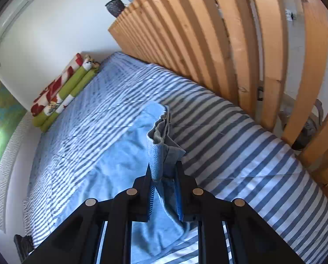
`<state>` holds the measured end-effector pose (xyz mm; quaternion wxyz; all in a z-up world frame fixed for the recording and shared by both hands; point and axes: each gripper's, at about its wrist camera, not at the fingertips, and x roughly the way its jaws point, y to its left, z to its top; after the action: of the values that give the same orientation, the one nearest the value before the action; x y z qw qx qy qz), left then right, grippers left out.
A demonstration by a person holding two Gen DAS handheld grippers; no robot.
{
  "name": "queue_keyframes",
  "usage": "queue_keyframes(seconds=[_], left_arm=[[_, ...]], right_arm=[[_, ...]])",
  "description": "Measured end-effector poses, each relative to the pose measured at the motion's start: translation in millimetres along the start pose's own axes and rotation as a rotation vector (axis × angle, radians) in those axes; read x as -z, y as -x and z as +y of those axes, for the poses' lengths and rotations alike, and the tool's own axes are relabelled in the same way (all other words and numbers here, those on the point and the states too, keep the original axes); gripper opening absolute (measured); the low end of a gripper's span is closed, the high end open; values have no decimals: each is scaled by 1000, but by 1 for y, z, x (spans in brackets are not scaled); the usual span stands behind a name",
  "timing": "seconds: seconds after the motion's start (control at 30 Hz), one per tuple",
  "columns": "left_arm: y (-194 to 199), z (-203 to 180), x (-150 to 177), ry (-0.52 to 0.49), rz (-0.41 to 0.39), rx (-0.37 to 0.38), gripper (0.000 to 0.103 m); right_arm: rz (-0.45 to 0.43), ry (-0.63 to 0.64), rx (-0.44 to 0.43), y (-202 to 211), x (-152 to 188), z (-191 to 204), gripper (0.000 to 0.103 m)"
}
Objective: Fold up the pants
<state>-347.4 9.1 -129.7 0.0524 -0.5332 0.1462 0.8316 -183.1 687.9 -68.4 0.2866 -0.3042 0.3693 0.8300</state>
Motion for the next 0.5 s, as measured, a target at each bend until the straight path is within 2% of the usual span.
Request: queue_keyframes(seconds=[0.07,0.2,0.33,0.5], left_arm=[[5,11,9,7,-4,-17,62],[11,32,23,47,5,-16,62],[10,36,29,62,5,-9,62],[4,31,25,80,5,17,62]], right_arm=[[16,19,-36,4,1,11,15],[30,75,-47,19,-6,19,15],[42,76,-26,28,-10,6,15],[70,44,66,12,-1,-8,15]])
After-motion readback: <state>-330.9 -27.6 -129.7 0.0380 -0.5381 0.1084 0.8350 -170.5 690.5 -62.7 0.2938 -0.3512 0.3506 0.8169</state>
